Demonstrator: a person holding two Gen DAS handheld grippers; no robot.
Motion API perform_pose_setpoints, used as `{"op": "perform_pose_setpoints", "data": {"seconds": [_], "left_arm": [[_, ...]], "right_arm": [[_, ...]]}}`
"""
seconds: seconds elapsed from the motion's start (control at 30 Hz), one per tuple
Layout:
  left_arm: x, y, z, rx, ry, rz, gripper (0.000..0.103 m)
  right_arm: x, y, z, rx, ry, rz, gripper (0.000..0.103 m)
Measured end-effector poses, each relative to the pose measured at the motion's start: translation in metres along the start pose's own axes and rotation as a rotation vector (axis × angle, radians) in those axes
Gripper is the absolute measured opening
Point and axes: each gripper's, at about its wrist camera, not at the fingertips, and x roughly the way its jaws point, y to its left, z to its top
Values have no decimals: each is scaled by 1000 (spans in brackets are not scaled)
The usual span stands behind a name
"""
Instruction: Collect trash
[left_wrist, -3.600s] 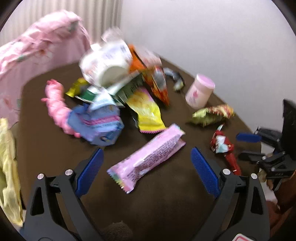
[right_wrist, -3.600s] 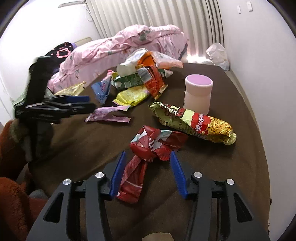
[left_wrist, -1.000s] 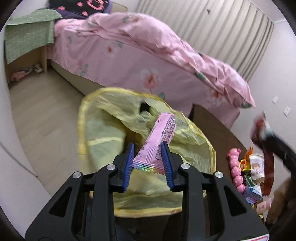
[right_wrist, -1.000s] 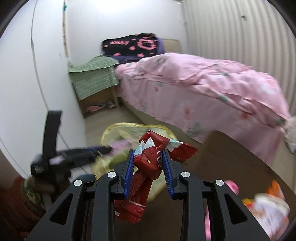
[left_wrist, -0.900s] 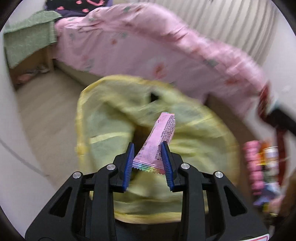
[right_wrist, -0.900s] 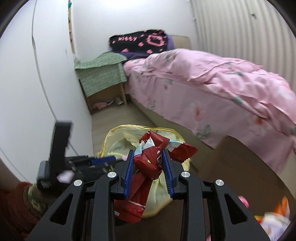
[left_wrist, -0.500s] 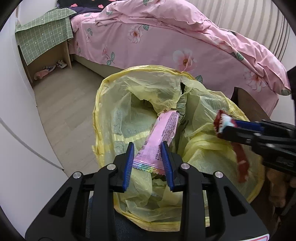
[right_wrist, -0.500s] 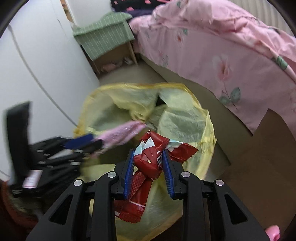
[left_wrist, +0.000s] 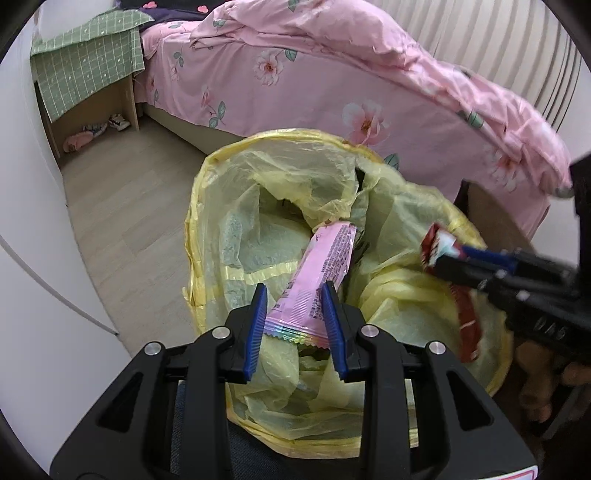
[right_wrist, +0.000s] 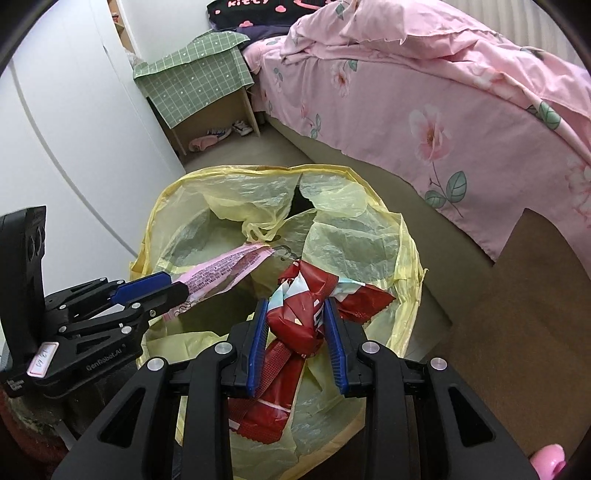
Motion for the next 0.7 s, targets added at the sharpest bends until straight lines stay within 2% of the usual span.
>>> {"op": "perform_pose_setpoints", "data": {"seconds": [0.1,0.23,0.3,0.4,0.5,0.6,0.7], "left_arm": [[-12,7,6,-48,-27,-64,51],[-36,10,13,-78,-100,-95,65],[-47,6,16,-74,-129,-102,69],[-66,-3,17,-59,-173,-126,71],[-79,-16,16,-41,-200,-146,73],[-92,-30,9,-9,-209,-181,74],[-102,-48,-2,19,-201,-246,74]], "right_arm": [[-6,3,-4,10,-7,-35,38],[-30,6,-12,33,-60,-54,48],[-50,8,-19,40,-99,-82,49],[-92,10,-38,53,-180,-136,50],[-134,9,-65,66,-247,-189,54],[-173,8,-97,86,-271,-249,54],[-208,8,-135,96,-278,-331,54]]}}
